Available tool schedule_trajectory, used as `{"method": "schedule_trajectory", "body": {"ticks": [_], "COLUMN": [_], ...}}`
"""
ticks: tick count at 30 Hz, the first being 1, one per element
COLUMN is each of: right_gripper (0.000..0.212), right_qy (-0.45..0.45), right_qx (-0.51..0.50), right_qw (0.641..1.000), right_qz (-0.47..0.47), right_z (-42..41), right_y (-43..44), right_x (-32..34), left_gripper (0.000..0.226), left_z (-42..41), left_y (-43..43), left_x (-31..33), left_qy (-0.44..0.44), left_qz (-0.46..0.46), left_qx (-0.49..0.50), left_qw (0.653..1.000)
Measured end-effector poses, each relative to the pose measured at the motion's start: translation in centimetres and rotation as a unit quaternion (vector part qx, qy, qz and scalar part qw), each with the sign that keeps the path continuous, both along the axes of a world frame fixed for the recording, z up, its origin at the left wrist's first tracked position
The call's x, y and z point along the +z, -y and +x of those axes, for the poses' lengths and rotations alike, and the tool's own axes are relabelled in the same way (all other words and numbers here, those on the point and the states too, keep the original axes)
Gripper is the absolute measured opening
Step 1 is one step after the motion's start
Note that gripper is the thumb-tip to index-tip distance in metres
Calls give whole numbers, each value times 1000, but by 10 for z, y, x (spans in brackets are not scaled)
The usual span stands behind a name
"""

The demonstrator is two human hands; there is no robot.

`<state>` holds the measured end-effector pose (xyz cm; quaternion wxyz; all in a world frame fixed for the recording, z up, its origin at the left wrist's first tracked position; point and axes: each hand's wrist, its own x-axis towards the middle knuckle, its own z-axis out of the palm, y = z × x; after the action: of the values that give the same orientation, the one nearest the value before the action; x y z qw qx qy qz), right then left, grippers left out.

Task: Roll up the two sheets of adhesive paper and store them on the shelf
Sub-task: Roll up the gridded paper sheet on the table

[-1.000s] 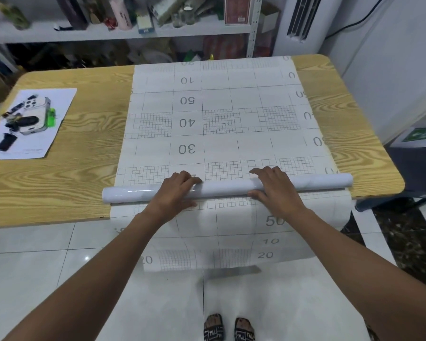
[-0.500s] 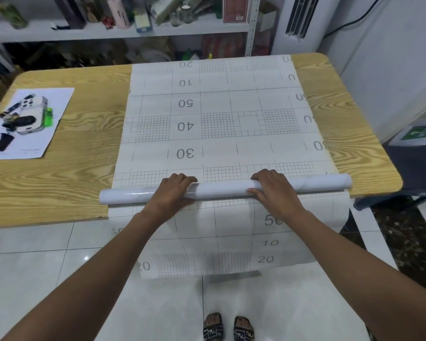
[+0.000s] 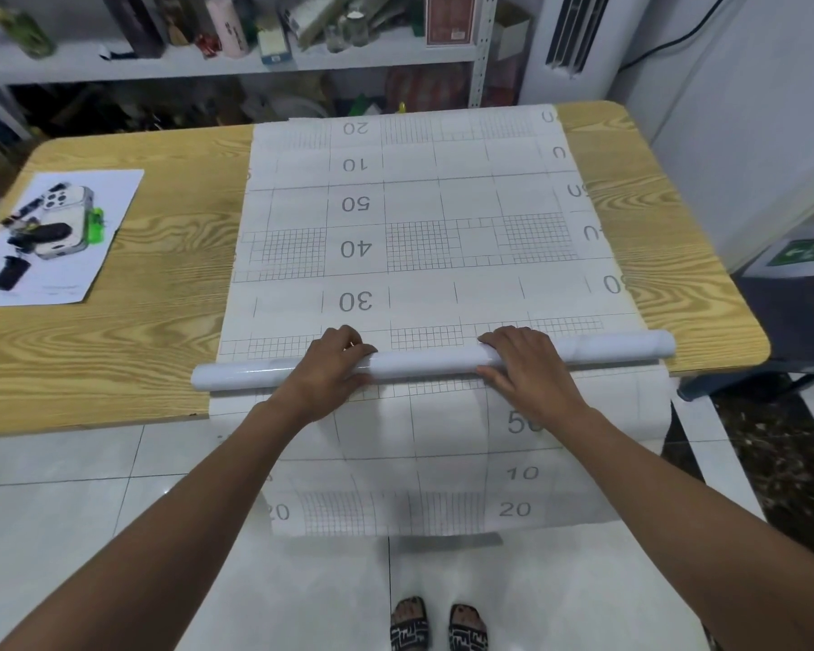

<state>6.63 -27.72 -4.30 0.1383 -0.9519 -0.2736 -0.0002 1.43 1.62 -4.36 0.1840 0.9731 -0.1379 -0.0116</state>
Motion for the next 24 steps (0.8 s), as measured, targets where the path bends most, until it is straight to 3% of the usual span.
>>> {"method": "schedule_trajectory", "body": {"ticks": [11,15,19,24], "right_gripper": [50,42,39,46], "right_qy": [4,18,16,-9], "right_qx": [12,10,13,15], "right_qw": [1000,1000,1000,1000], "right_qz": [-27,-22,-21,-11], "right_z": [5,7,11,12], "right_y": [4,3,2,0], "right_x": [-2,-5,-6,-4], "left_gripper": [37,34,44,54], "left_z": [2,0,-5,-6], "left_y": [6,6,6,8], "left_x": [5,4,1,1], "left_qy": [-59,-56,-19,-18], "left_qz": [7,14,-13,-19], "left_qx": [30,33,36,37], "left_qw": [998,998,999,999]}}
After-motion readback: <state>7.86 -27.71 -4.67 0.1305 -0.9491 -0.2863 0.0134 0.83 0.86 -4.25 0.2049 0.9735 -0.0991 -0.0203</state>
